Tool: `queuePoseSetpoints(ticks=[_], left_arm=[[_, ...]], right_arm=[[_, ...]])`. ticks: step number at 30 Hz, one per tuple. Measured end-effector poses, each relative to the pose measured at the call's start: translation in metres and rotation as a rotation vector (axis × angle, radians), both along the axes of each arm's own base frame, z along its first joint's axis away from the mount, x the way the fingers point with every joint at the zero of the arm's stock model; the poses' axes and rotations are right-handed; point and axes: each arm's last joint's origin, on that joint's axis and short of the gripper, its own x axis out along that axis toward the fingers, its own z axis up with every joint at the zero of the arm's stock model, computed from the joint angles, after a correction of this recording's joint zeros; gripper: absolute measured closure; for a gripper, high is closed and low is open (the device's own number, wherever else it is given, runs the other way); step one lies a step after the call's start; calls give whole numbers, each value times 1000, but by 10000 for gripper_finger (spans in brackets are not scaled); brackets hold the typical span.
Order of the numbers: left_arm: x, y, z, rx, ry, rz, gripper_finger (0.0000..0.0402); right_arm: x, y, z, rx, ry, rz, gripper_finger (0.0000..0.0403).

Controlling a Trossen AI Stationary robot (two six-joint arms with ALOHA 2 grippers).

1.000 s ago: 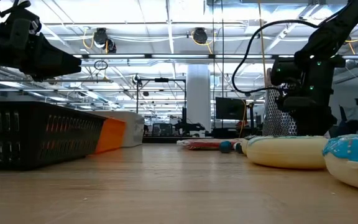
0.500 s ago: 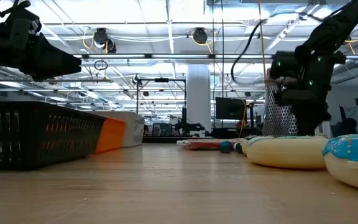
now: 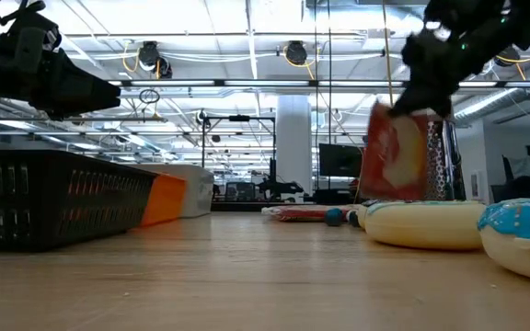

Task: Pick & Place Food Item
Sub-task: Put the bottom right red popcorn bag into the gray bin

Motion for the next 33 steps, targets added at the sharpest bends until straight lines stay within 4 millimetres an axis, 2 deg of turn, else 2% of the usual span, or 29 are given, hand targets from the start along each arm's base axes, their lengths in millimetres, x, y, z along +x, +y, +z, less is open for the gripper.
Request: queuePoseSetpoints(ticks=[6,15,23,28,33], left_arm=[[0,0,3,-22,-33,0,190],[0,0,10,-66,-113,14,190],[0,5,31,-107,-265,33,190],[19,5,60,-40,-131,-42,190],[58,9,92,-11,36,-49,190]], right_arm=[[13,19,20,-168,-200,51,403],[52,43,5,-347,-382,143,403],[88,48,-12,-407,-428,196,403],[106,45,-20,-416,-374,183,403],[123,47,-24,-447,-322,139,403]])
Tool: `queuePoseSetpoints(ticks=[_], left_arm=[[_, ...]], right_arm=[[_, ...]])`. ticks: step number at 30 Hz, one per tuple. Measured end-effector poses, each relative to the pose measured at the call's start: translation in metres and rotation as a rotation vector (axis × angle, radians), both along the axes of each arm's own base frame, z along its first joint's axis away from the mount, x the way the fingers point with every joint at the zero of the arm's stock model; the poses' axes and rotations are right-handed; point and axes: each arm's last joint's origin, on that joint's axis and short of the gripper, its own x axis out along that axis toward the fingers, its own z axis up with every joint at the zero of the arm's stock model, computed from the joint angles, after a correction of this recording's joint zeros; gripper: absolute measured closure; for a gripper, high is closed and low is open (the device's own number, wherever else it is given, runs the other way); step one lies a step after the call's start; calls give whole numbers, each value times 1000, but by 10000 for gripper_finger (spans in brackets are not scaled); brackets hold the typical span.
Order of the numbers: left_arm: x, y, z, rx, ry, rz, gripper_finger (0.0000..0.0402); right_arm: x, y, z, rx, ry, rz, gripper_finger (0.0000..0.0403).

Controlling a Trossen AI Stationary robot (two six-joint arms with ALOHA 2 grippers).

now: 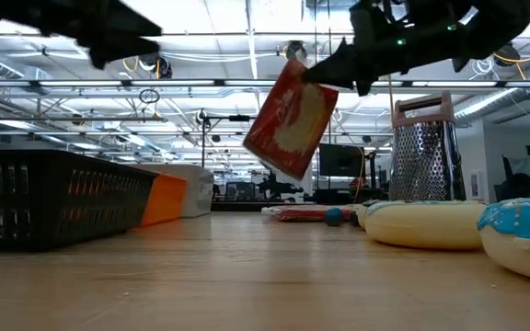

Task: Pick & Place Food Item
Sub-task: Put the bottom right red popcorn bag into the gray bin

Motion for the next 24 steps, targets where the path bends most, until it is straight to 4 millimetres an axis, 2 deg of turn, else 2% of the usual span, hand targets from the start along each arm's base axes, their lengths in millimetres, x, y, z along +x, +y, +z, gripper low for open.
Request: queuePoseSetpoints(ticks=[6,12,17,24], left_arm=[[58,8,9,29,157,-33,190],[111,15,10,79,249,-67,190],[139,15,9,128,292,-86,190],[156,17,9,128,297,-80,190]], right_arm=[[20,13,5,-77,16,-2,403],[26,22,5,-122,34,3,403],[26,22,5,-123,42,2,403],[26,22,5,-122,41,2,403]])
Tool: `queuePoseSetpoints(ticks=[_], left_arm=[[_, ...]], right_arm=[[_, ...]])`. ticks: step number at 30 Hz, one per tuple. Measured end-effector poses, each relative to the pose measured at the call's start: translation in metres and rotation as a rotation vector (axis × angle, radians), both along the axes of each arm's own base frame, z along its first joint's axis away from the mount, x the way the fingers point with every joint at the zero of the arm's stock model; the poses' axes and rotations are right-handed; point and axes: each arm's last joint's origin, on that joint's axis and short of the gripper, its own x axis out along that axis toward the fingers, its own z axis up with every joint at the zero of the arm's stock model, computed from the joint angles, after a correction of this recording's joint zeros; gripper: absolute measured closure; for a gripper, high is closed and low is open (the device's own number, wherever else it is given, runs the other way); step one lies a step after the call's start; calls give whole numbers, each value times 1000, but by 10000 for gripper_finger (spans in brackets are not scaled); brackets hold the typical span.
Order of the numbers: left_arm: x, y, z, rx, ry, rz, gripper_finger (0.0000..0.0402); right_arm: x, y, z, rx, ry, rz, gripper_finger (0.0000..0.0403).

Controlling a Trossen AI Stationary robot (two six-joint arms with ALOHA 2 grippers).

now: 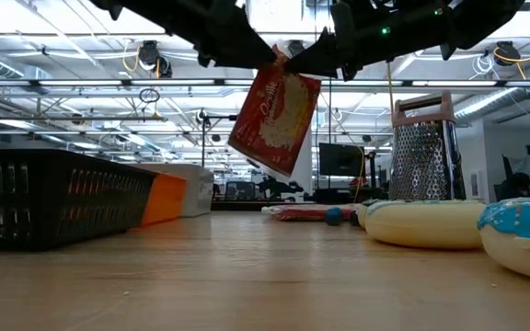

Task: Pick & Place Food Item
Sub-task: Put the bottom right red popcorn bag into the gray bin

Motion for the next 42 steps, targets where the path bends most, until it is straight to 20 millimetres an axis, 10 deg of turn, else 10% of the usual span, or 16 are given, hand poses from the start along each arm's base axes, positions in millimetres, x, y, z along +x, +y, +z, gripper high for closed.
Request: queuePoseSetpoints(ticks=[8,17,21,30,42], left_arm=[[10,16,-10,-72,-28,-4,199],[9,27,-7,-68,-37,-49,375],[-2,29,7,-36,-47,-36,380],[-58,41,40,13,-97,47,388],[-155,68,-2,69,-280,110,391]], right_arm=[[0,0,0,0,0,3,403],[0,1,0,1,6,3,401],[-1,1,-1,0,19,4,384],[-13,2,7,1,70,11,325],[-15,3,10,1,63,15,310]])
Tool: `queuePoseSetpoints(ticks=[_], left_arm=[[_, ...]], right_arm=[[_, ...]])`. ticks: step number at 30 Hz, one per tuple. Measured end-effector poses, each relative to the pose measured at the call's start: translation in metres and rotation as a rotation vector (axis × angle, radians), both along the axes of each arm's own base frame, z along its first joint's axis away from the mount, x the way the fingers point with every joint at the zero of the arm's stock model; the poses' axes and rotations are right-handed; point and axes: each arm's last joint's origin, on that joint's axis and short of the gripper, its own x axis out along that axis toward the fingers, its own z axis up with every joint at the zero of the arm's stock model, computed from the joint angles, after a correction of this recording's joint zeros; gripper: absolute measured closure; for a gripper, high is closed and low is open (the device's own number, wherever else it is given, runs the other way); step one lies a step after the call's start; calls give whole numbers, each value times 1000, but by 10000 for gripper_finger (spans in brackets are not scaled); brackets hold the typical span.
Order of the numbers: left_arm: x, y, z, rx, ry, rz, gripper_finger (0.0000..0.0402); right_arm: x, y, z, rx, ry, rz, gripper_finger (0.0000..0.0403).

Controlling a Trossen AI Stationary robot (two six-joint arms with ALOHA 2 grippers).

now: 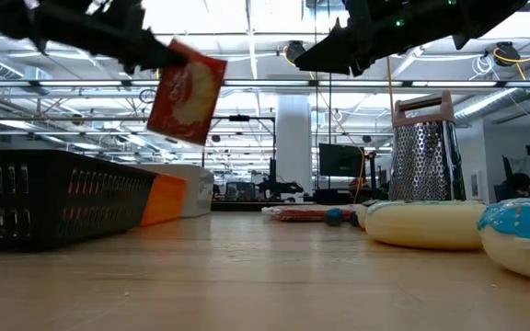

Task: Pick & Place Food Item
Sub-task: Put the bottom right red popcorn bag into the gray bin

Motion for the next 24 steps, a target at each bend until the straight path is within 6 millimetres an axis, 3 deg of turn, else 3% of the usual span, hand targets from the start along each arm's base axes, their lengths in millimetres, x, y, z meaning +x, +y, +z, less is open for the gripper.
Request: queuePoseSetpoints(ticks=[6,11,24], left_arm=[[-22,8,-48,-72,-100,19,391],[-32,8,-77,-162,-143,15,391],[-31,9,-101,-262,-70,-20,391]], right_arm=[[0,0,0,-1,1,0,313],[0,0,0,-2,1,-1,313],[0,-3,0,-3,-3,-10,314]])
